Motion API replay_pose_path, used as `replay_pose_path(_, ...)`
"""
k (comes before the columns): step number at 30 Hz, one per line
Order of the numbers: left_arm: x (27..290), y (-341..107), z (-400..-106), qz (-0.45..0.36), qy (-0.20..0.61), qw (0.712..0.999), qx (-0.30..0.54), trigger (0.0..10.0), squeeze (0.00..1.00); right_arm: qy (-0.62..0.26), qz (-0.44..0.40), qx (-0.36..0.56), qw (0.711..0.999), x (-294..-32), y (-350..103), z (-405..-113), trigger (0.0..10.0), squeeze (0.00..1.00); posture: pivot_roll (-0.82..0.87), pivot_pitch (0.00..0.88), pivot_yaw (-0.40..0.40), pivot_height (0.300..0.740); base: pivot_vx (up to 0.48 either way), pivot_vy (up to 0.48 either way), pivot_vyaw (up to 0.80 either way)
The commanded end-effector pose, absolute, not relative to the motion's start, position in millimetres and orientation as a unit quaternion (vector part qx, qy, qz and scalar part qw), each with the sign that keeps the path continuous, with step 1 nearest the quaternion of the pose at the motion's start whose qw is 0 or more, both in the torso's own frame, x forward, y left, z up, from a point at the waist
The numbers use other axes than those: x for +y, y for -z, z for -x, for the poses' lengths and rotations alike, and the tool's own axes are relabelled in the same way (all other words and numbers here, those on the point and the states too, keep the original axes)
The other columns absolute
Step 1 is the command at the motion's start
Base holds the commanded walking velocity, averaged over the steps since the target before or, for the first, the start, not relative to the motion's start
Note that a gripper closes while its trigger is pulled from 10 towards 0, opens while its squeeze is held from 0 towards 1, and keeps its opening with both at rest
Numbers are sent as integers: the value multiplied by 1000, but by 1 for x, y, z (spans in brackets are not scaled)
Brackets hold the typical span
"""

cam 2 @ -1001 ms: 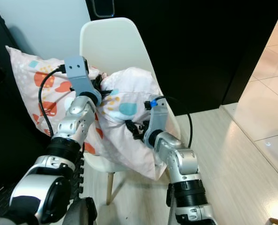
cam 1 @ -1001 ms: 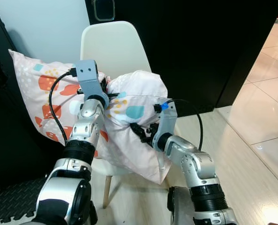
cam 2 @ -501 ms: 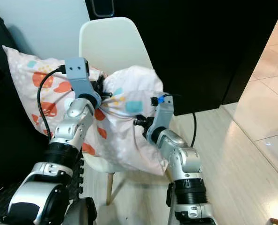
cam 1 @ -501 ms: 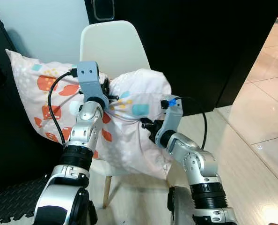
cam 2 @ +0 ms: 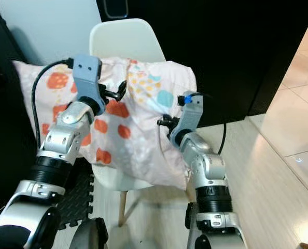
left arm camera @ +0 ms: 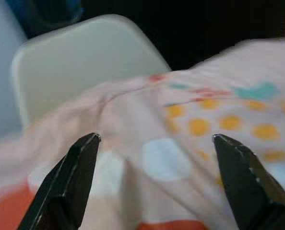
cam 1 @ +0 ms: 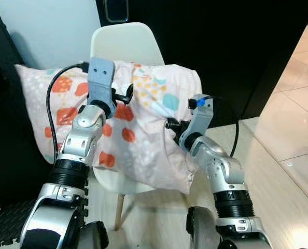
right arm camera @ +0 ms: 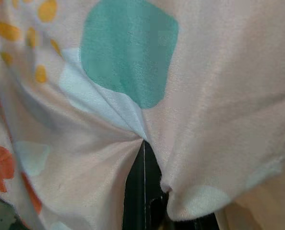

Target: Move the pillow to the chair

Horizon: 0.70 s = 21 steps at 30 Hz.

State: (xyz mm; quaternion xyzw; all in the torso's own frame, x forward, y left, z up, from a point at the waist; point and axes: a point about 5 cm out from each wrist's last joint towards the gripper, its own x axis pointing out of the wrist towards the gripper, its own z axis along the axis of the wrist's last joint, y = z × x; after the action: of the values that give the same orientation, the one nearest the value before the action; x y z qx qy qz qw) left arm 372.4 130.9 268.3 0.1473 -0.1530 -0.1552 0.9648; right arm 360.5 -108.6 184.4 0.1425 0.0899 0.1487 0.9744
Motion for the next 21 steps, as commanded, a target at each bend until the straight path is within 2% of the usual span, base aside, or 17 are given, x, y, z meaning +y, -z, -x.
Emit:
replay_pose_path(1,138,-270,-366,-220,156,951,-149,10000,1000,-114,-135,70,982,-122,-191,-369,0,0,-28,87,25,495,0,0,0)
replay_pose_path(4,152,-262,-361,-253,137,950,-125,10000,1000,-80,-117,54,988,-136,-201,-383,0,0,-16,94,19,495,0,0,0)
replay_pose_path(7,153,-260,-360,-254,135,950,-121,10000,1000,-69,-111,49,990,-141,-204,-387,0,0,-15,95,19,495,0,0,0)
replay_pose_path(9,155,-258,-357,-253,129,952,-113,10000,1000,-38,-86,31,995,-158,-217,-397,0,0,-8,99,14,495,0,0,0)
replay_pose_path(10,155,-258,-357,-253,129,952,-113,10000,1000,-38,-86,31,995,-158,-217,-397,0,0,-8,99,14,495,0,0,0)
replay_pose_path(11,156,-256,-356,-255,128,953,-107,10000,235,-22,-80,21,996,-168,-225,-401,0,0,-4,101,11,495,0,0,0)
replay_pose_path(13,156,-255,-355,-256,126,953,-104,10000,235,-11,-77,16,997,-174,-230,-404,0,0,-4,101,11,495,0,0,0)
replay_pose_path(14,155,-252,-353,-256,129,953,-98,10000,0,5,-66,1,998,-183,-241,-407,0,0,-4,106,6,495,0,0,0)
replay_pose_path(21,153,-249,-351,-259,128,953,-91,10000,0,28,-43,-10,999,-192,-249,-411,0,0,-5,110,8,495,0,0,0)
